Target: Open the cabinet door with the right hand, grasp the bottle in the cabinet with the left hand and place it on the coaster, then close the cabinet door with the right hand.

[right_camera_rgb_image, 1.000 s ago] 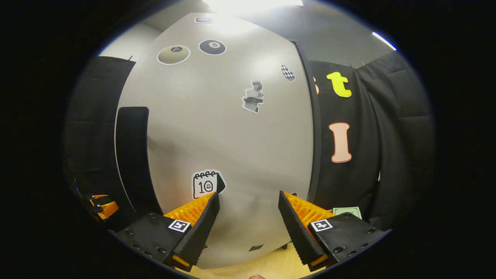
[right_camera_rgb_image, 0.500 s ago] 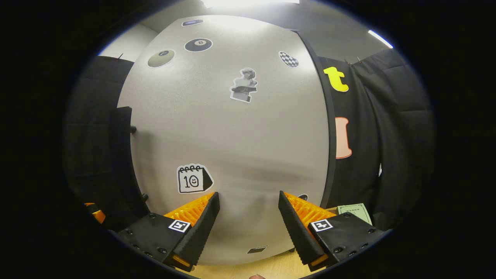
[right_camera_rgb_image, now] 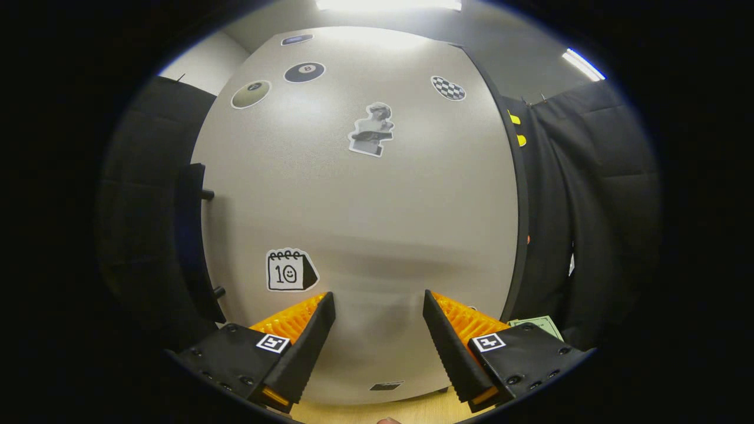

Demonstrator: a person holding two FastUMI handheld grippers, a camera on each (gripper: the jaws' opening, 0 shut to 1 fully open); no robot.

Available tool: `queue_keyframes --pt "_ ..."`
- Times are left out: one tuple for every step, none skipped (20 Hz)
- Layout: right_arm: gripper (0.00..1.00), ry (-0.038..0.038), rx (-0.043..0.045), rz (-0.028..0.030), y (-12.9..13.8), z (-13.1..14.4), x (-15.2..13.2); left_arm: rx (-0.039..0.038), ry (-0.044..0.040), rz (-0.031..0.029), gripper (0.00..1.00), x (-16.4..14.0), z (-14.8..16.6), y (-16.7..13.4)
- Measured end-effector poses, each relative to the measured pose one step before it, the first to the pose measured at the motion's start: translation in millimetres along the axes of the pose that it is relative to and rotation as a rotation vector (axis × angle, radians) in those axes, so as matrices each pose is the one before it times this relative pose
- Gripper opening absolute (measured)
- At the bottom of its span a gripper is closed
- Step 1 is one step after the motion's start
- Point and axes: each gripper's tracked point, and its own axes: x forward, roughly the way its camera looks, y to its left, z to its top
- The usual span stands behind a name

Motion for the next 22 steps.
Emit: queue_keyframes --pt "0.92 -0.00414 -0.00422 -0.00372 0.97 -0.98 -1.77 -0.0003 0.00172 -0.00241 0.83 -0.94 -1.17 -0.82" --pt "0.96 -0.00348 0.00119 -0.00294 0.55 -0.06 -0.44 -0.00112 0.00164 -0.00198 0.82 -0.44 0.28 -0.08" --pt "0.96 0.00102 0.00355 -0.00195 0.21 -0.61 0.73 -0.0014 0.00074 -0.0016 0.82 -0.39 -0.52 -0.43" --pt "1.0 0.00057 0.00675 -0.00148 -0.1 -0.13 -1.19 -0.00158 0.00073 -0.00053 0.82 -1.04 0.0 0.34" --pt "0.96 0.00072 0.00676 0.00044 -0.66 1.13 -1.56 -0.00136 0.00062 -0.00046 0.82 -0.39 -0.32 -0.05" --pt "0.96 0.00149 0.00479 0.00087 -0.35 -0.16 -1.19 -0.00087 0.00024 -0.00199 0.82 0.17 0.5 -0.88" --pt "0.96 0.00193 0.0031 0.00118 0.07 -0.93 0.19 0.0008 -0.00015 -0.0022 0.82 -0.3 1.02 -0.67" --pt "0.96 0.00334 0.003 -0.00052 -0.24 -0.33 -0.56 0.00233 -0.00016 -0.00358 0.82 0.14 1.14 -1.04" --pt "0.96 0.00531 0.00212 0.00025 0.37 -0.96 -0.32 0.00386 0.00046 -0.00385 0.82 -0.97 0.64 -1.14" --pt "0.96 0.00905 0.00317 0.00592 0.71 -0.46 -1.76 0.00268 0.00237 -0.00431 0.82 -0.21 2.06 -2.62" --pt "0.96 0.00245 0.00479 0.01751 2.78 0.53 -1.48 0.00114 -0.00019 -0.00343 0.85 0.07 2.55 -3.25" --pt "0.97 -0.00874 0.00096 0.01404 1.54 2.84 -4.31 0.00083 -0.00524 -0.00352 0.83 2.74 2.24 -6.34" --pt "0.96 -0.01013 -0.00557 0.00975 -0.61 2.64 -5.5 0.0013 -0.00825 -0.00366 0.82 2.53 4.29 -5.73" --pt "0.96 -0.00784 -0.00583 0.0032 -2.67 3.18 -8.87 -0.00027 -0.00455 -0.00814 0.82 0.53 4.08 -5.98" --pt "0.96 -0.00762 -0.00126 0.00757 -3.09 3.09 -12.79 -0.00012 -0.00353 -0.008 0.83 0.76 3.75 -8.11" --pt "0.96 -0.0079 0.00116 0.01318 -2.68 3.35 -11.47 0.00116 -0.00367 -0.01139 0.83 1.99 2.35 -8.28" --pt "0.96 -0.00845 0.0004 0.01188 -3.66 3.59 -12.89 0.00258 -0.0031 -0.00954 0.83 1.16 2.61 -10.08" --pt "0.96 -0.00717 -0.00096 0.00622 -5.35 4.01 -13.12 0.00064 -0.00042 -0.01279 0.83 2.3 3.2 -9.99" --pt "0.97 -0.00921 -0.00096 0.00256 -7.28 3.57 -12.76 -0.00213 -0.00288 -0.01815 0.83 2.88 2.51 -11.95" --pt "0.96 -0.00905 -0.0015 0.00012 -8.58 4.04 -12.36 -0.00281 -0.00405 -0.0162 0.83 2.84 4.92 -12.54" --pt "0.96 -0.00844 -0.00083 -0.00428 -9.32 4.14 -11.25 -0.00376 -0.0066 -0.01646 0.83 4.04 5.1 -11.92" --pt "0.96 -0.00665 -0.00259 -0.00442 -10.96 3.97 -12.45 -0.00359 -0.00459 -0.01594 0.82 3.71 3.73 -12.94"
